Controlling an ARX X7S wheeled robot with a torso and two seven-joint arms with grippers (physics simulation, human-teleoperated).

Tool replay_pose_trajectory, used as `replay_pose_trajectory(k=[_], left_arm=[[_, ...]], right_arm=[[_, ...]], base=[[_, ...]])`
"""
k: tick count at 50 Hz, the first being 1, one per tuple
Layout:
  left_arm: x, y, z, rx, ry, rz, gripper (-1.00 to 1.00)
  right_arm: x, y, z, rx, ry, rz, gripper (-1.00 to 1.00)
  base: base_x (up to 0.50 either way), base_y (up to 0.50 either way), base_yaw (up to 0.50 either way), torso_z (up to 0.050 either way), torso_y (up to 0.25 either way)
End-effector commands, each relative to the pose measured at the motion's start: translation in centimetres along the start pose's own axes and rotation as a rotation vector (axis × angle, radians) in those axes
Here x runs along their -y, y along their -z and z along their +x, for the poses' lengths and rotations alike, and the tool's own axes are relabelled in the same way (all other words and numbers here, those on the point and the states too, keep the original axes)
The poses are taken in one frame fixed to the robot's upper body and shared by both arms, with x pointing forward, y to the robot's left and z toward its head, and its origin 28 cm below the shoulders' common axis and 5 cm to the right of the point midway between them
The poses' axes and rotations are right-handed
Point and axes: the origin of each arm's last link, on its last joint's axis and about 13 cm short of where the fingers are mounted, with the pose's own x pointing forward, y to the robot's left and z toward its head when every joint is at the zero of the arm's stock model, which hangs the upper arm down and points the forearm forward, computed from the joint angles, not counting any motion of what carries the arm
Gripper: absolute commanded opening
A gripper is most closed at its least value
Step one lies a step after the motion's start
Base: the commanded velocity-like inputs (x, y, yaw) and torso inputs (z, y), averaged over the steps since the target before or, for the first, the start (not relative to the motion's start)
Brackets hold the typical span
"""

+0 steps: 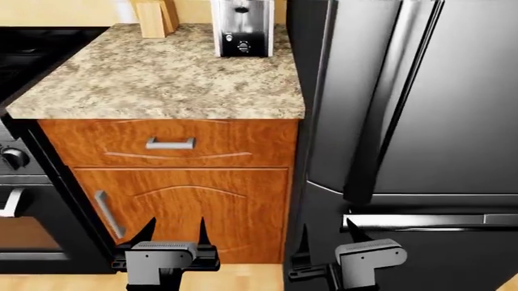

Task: Push down the lever of the toaster to turn it on.

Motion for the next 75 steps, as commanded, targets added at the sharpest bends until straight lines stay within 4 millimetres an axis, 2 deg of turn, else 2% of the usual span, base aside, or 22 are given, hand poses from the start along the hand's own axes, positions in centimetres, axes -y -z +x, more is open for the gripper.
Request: replay_pose_trajectory(k=[1, 39, 57, 58, 60, 62, 65, 68, 72, 75], left_arm=[[0.1, 0.0, 0.0, 0.0, 0.001, -0.001, 1.0], [0.0, 0.0, -0.1, -0.001, 0.0, -0.001, 1.0], [0.1, -0.1, 0.4, -0.128, -0.096, -0.018, 1.0], [0.1, -0.5, 0.4, -0.14, -0.1, -0.025, 1.0], [0.2, -2.8, 0.5, -0.139, -0.089, -0.04, 1.0], [0.4, -6.0, 0.3, -0.084, -0.05, -0.007, 1.0], [0.5, -11.2, 0.3, 0.037, 0.002, 0.084, 1.0], [0.5, -15.1, -0.2, 0.071, 0.038, 0.107, 1.0], [0.6, -18.4, -1.2, 0.108, 0.085, 0.129, 1.0], [0.6, -20.3, -1.8, 0.11, 0.128, 0.14, 1.0]], right_arm=[[0.0, 0.1, 0.0, -0.001, -0.005, -0.004, 1.0], [-0.1, 0.3, 0.0, -0.005, 0.008, 0.011, 1.0], [-0.1, 0.7, 0.4, -0.124, 0.081, 0.105, 1.0], [0.0, 0.1, 0.5, -0.134, 0.081, 0.111, 1.0], [0.1, -1.9, 0.5, -0.126, 0.049, 0.166, 1.0], [0.4, -4.9, 0.8, -0.13, 0.032, 0.198, 1.0], [1.2, -10.4, 1.2, -0.113, 0.001, 0.222, 1.0], [2.3, -15.0, 1.4, -0.059, -0.032, 0.217, 1.0], [3.1, -18.7, 0.6, -0.012, -0.098, 0.225, 1.0], [3.6, -20.7, -0.5, 0.032, -0.144, 0.215, 1.0]], base=[[0.0, 0.5, 0.0, 0.0, 0.0], [0.0, 0.5, 0.0, 0.0, 0.0], [0.0, 0.0, 0.0, 0.0, 0.0], [0.0, 0.0, 0.0, 0.0, 0.0], [0.0, 0.0, 0.0, 0.0, 0.0], [0.0, 0.0, 0.0, 0.0, 0.0], [0.0, 0.0, 0.0, 0.0, 0.0], [0.0, 0.0, 0.0, 0.0, 0.0], [0.0, 0.0, 0.0, 0.0, 0.0], [0.0, 0.0, 0.0, 0.0, 0.0]])
